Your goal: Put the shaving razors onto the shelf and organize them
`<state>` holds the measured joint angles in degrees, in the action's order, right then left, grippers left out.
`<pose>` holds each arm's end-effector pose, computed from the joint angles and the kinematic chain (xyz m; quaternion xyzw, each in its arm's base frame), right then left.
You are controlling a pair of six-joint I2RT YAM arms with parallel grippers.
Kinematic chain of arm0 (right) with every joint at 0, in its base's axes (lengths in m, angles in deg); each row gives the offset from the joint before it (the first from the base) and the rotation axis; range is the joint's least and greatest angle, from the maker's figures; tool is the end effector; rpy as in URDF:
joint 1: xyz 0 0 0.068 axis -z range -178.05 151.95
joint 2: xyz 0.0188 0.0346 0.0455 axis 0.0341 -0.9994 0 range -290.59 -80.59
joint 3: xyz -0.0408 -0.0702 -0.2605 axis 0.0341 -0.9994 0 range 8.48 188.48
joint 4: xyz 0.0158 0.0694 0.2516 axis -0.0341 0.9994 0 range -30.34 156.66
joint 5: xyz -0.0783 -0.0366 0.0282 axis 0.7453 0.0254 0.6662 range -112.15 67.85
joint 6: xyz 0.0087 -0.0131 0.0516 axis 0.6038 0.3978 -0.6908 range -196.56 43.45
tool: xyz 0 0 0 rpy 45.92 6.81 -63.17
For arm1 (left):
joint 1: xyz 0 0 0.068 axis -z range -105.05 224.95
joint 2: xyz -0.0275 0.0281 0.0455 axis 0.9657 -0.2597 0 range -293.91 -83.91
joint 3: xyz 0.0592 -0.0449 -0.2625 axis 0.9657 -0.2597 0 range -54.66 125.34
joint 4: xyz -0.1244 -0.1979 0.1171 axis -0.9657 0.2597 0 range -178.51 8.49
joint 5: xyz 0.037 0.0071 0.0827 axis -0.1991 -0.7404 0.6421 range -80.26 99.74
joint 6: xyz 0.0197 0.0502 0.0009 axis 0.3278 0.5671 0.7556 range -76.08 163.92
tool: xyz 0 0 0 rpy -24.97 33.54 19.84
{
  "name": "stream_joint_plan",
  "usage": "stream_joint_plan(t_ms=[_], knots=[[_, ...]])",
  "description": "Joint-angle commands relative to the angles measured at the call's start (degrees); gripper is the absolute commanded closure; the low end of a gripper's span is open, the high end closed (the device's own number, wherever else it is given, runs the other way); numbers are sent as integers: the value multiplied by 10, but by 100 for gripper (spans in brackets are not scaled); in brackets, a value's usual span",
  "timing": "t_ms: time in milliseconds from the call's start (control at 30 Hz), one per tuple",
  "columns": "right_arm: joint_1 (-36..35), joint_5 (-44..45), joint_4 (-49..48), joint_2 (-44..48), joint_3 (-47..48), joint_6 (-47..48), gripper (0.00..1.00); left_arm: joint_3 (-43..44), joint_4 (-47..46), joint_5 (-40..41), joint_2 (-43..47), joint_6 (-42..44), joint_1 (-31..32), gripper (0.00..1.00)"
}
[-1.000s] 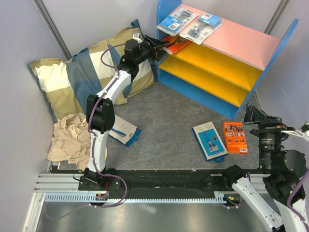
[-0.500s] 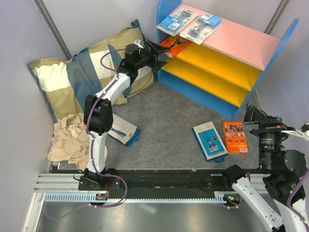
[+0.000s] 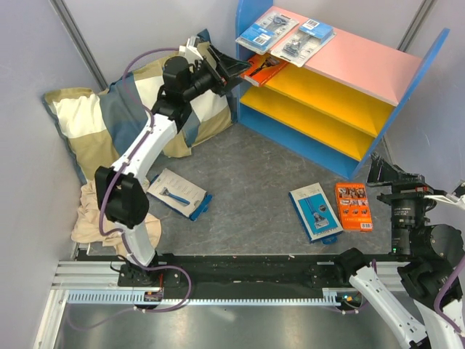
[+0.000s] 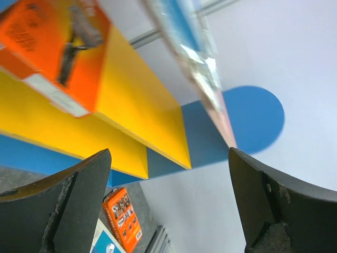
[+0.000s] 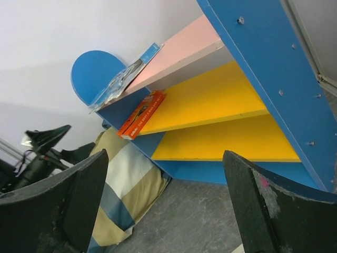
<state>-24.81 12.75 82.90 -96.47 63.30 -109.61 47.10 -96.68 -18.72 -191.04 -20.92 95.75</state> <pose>0.0254 -0.0099 0.4143 0.2703 0.5621 0.2222 0.7494 0.4169 -0.1766 0.4077 -0.0856 0.6865 -0.6015 0.3996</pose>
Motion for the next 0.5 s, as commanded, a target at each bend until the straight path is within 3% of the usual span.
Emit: stream_joint_plan(t_ms=[0,200,467], knots=[[0,6,7,-15,18,17,2,-25,38,-12,68,116,36,2],[0,-6,13,-25,12,8,2,-65,93,16,83,180,137,2],[0,-12,18,-18,2,-2,2,-67,115,50,0,204,266,3]])
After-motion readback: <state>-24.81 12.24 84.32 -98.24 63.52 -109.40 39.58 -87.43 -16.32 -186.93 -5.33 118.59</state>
